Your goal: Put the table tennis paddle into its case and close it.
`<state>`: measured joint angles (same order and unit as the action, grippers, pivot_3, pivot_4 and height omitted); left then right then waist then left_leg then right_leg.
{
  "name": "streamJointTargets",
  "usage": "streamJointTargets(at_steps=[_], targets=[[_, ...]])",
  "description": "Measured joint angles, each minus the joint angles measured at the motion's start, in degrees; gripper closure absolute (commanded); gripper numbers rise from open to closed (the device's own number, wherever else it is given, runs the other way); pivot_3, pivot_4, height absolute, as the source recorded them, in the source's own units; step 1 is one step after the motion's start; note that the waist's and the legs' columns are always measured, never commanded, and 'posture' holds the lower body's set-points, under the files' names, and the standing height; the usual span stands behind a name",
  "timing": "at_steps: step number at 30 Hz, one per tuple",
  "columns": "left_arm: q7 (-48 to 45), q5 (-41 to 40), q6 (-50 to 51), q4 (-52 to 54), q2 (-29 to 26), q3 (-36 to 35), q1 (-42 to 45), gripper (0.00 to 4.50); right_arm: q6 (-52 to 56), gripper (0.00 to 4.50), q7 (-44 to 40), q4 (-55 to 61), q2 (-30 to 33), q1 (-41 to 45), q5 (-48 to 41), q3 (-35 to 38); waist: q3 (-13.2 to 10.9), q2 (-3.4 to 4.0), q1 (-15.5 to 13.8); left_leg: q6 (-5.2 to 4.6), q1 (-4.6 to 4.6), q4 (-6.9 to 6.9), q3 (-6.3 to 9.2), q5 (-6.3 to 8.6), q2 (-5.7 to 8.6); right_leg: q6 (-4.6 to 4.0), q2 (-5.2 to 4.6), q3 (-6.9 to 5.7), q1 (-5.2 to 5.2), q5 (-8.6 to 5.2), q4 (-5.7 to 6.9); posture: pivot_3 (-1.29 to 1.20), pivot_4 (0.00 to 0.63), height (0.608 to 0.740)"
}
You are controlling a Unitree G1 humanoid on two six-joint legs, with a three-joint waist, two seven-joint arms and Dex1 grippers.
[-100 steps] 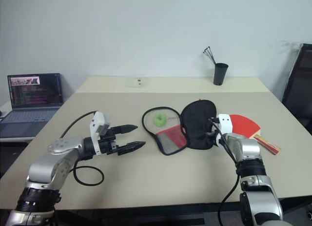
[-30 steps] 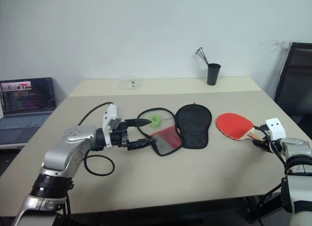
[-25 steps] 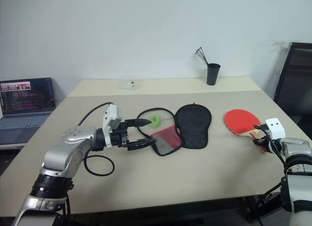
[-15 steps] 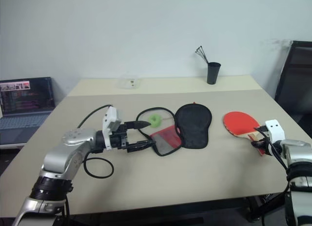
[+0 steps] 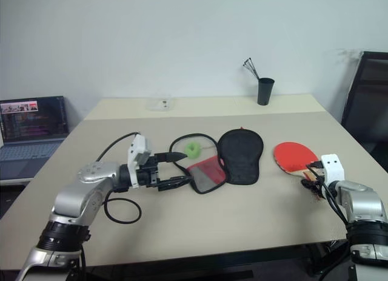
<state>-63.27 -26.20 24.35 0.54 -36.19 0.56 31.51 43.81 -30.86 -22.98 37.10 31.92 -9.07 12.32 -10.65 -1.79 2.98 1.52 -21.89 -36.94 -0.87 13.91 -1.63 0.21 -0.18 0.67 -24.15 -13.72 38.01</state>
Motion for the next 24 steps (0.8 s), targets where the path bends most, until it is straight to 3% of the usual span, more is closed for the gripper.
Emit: streamJointTargets(at_steps=[4,12,18,24], targets=[[0.01,-0.07,0.01,0.04,-0.04,-0.02,0.00,0.00,-2.67,1.60,1.07,-3.47,-0.17,1.49,0.04,-0.10,0.00,0.00,-0.12,0.00,-0.02,0.01,-0.06,0.00,0.00,0.00,0.00,-0.02,0.00,0.00,-0.03,0.00,0.150,0.740],[0.06,-0.13,0.04,0.77,-0.76,-0.34,-0.17,0.00,-5.32,3.36,4.41,-7.85,-1.07,3.61,0.17,0.09,0.07,-0.12,0.04,0.00,0.05,-0.06,-0.15,0.00,0.00,0.18,-0.01,0.18,0.05,0.12,-0.04,0.00,0.150,0.740],[0.33,-0.24,0.22,2.10,-1.26,-1.06,-1.87,0.00,-4.61,3.36,6.45,-6.71,-1.45,3.81,-0.81,0.80,0.06,-0.10,0.12,0.00,0.04,-0.06,-0.38,0.00,-0.01,0.26,-0.05,0.33,-0.01,0.18,-0.05,0.00,0.150,0.740],[1.68,-0.76,0.68,4.05,-1.15,-1.07,-3.79,0.00,5.69,3.36,10.84,11.78,-5.82,5.76,-5.68,3.43,0.00,0.00,0.33,-0.01,-0.10,0.06,-0.42,0.00,-0.10,0.26,0.03,0.36,-0.24,0.18,-0.05,0.00,0.150,0.740]])
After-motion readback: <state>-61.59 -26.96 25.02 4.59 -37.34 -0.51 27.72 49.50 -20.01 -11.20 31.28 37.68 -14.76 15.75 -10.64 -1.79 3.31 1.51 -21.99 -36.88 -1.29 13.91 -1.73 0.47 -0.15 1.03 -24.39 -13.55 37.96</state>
